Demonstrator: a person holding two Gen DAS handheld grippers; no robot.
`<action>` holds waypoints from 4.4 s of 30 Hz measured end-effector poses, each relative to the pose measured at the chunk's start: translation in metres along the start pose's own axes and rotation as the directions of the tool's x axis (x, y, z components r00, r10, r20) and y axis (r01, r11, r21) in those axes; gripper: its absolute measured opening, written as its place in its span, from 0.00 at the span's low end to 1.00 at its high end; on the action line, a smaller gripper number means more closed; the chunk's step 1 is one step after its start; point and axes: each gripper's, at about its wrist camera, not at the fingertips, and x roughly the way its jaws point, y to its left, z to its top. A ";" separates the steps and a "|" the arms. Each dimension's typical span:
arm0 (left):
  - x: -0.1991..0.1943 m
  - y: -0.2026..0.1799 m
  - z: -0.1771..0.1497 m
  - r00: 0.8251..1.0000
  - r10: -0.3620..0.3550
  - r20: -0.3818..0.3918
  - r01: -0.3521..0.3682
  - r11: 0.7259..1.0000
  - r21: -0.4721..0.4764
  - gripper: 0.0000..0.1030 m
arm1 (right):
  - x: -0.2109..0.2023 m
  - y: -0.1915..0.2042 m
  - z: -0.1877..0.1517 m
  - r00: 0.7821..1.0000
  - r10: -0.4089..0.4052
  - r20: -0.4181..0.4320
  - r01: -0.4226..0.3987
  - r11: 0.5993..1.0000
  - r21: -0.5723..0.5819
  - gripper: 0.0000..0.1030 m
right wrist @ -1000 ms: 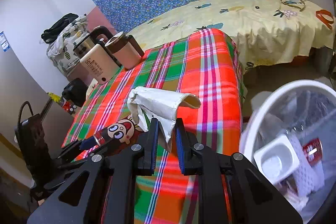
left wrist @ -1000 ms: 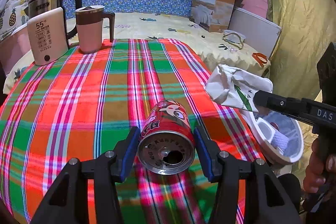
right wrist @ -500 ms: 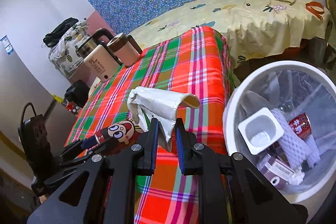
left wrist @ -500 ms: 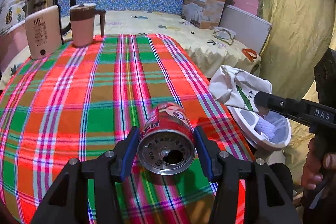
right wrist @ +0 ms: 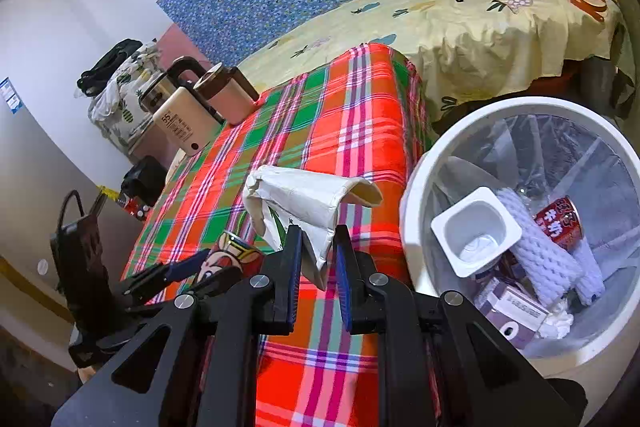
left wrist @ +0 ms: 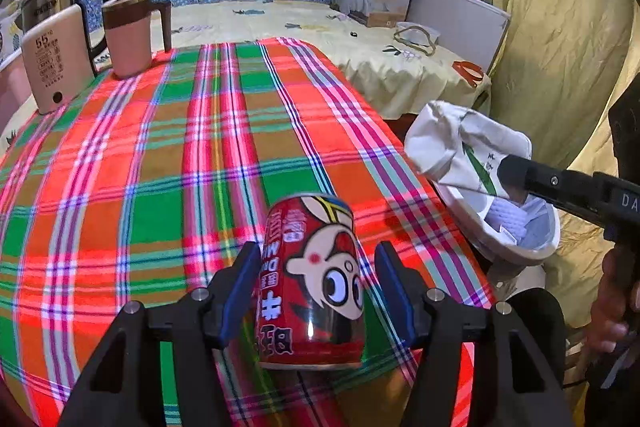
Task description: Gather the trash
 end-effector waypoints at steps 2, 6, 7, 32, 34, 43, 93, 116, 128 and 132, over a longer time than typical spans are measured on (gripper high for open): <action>0.001 -0.002 -0.003 1.000 0.011 -0.004 -0.011 1.000 0.006 0.54 | -0.002 -0.002 -0.001 1.000 -0.003 0.002 0.003 1.000 0.003 0.18; -0.002 -0.005 -0.004 1.000 0.016 0.010 -0.016 1.000 0.008 0.53 | -0.004 -0.002 -0.003 1.000 -0.003 0.005 0.003 1.000 0.011 0.18; -0.004 -0.007 -0.004 1.000 0.020 0.017 -0.020 1.000 0.012 0.53 | -0.005 -0.002 -0.003 1.000 -0.003 0.007 0.003 1.000 0.012 0.18; 0.003 -0.100 0.034 0.990 -0.123 0.063 0.113 0.983 0.144 0.53 | -0.058 -0.051 -0.006 0.985 -0.135 0.110 0.124 0.987 0.103 0.18; 0.007 -0.108 0.036 0.989 -0.135 0.057 0.125 0.981 0.151 0.53 | -0.061 -0.056 -0.006 0.981 -0.157 0.116 0.144 0.983 0.111 0.18; 0.023 -0.139 0.043 0.984 -0.174 0.033 0.164 0.968 0.188 0.53 | -0.072 -0.084 -0.009 0.967 -0.223 0.126 0.201 0.965 0.167 0.18; 0.044 -0.156 0.051 0.977 -0.213 0.026 0.204 0.959 0.198 0.57 | -0.075 -0.086 -0.011 0.944 -0.312 0.107 0.302 0.949 0.093 0.41; -0.028 -0.124 0.001 0.983 -0.117 0.144 0.094 0.983 0.160 0.57 | -0.081 -0.016 -0.042 0.934 -0.311 0.177 0.330 0.940 -0.091 0.41; -0.053 -0.109 -0.029 0.979 -0.068 0.190 0.042 0.990 0.136 0.57 | -0.084 0.010 -0.062 0.927 -0.319 0.199 0.349 0.927 -0.140 0.41; -0.058 -0.104 -0.036 0.979 -0.064 0.195 0.039 0.991 0.128 0.57 | -0.082 0.015 -0.067 0.927 -0.320 0.198 0.351 0.924 -0.151 0.41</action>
